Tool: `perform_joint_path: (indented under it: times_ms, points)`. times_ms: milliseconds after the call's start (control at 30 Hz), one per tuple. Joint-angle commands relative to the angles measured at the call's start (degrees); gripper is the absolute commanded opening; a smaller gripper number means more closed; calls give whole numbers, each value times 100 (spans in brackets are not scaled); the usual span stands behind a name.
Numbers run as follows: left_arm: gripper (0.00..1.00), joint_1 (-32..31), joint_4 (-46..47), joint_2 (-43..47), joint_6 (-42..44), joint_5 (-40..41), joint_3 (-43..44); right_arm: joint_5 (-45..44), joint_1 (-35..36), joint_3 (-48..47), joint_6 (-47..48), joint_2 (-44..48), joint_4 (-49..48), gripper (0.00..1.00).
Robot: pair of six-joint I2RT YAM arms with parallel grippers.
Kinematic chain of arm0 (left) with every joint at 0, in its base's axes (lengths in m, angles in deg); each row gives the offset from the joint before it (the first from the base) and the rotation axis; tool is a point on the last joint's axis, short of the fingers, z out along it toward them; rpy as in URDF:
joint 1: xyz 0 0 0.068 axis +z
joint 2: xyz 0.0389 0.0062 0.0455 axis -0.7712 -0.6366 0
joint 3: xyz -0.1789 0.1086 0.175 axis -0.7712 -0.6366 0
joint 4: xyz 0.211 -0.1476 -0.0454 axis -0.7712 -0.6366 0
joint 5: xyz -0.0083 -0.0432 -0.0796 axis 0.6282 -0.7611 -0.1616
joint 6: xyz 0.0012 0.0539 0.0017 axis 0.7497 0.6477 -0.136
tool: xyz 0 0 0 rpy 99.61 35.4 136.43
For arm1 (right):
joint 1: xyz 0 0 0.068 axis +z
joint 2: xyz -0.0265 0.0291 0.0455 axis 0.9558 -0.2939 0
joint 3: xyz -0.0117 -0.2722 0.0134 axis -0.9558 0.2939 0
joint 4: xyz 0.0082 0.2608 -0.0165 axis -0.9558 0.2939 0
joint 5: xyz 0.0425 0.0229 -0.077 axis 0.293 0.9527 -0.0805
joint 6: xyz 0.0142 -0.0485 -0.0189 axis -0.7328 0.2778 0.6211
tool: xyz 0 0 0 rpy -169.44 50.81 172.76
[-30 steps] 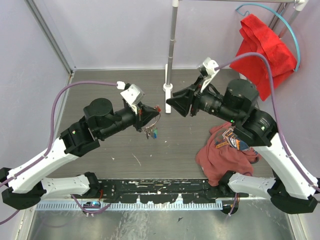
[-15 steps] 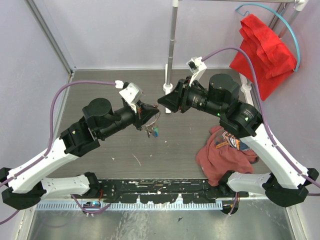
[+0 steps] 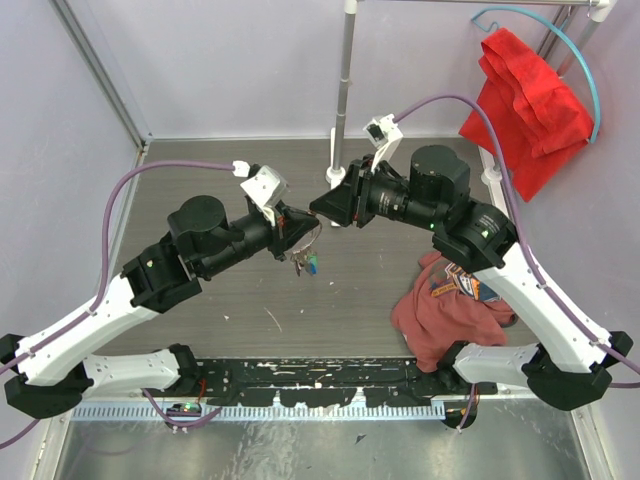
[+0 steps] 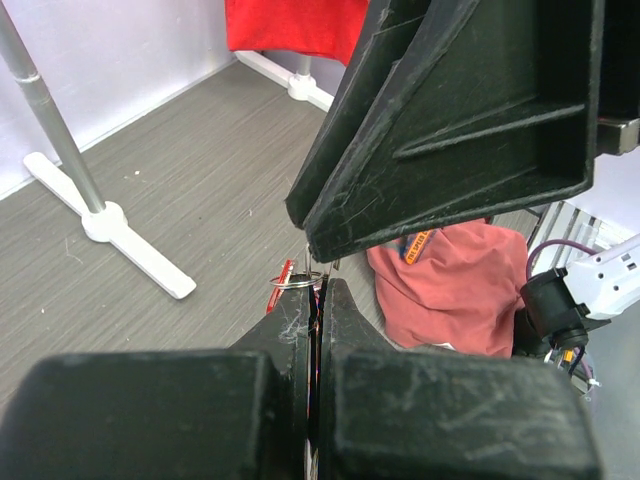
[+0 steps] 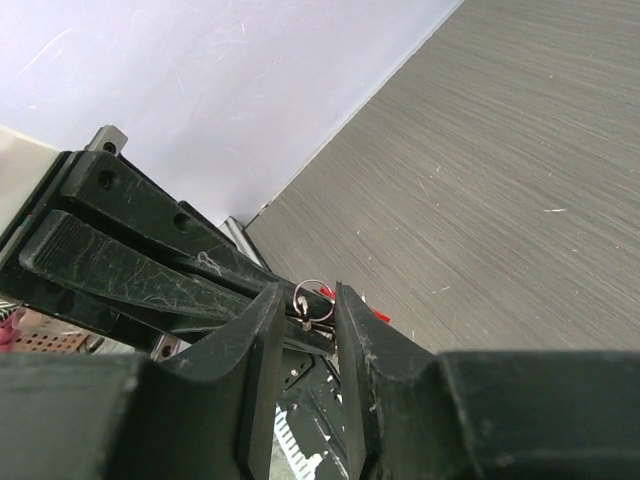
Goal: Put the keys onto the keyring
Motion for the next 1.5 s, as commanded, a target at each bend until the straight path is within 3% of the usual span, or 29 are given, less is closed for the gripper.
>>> perform_joint_path:
  times_ms: [0,267,367,433,567,800,967,1267,1467]
  points:
    - [0,-10,340,87,3,-29,-19,164,-10,-31,-68,-31,-292,32]
    - [0,-14,338,92,10,-20,-47,272,-11,-44,-74,-24,-409,1]
    - [5,-12,338,104,6,-19,-61,255,-6,-40,-47,7,-448,1]
    - [19,-10,345,125,6,-65,-80,153,-11,-55,-4,46,-466,1]
    - [38,-9,384,237,5,-200,-197,-201,-7,-153,227,79,-313,1]
    - [52,-12,268,603,5,-69,-465,-1207,-14,-254,839,143,407,1]
    - [59,129,-265,551,53,333,-383,-1596,-10,-523,1397,74,1406,1]
    - [64,1989,-294,256,-784,-1161,-540,-1618,-10,-984,1960,-283,3407,1]
    - [64,2268,-461,514,-732,-597,-669,-1252,-14,-542,2086,-988,3617,1]
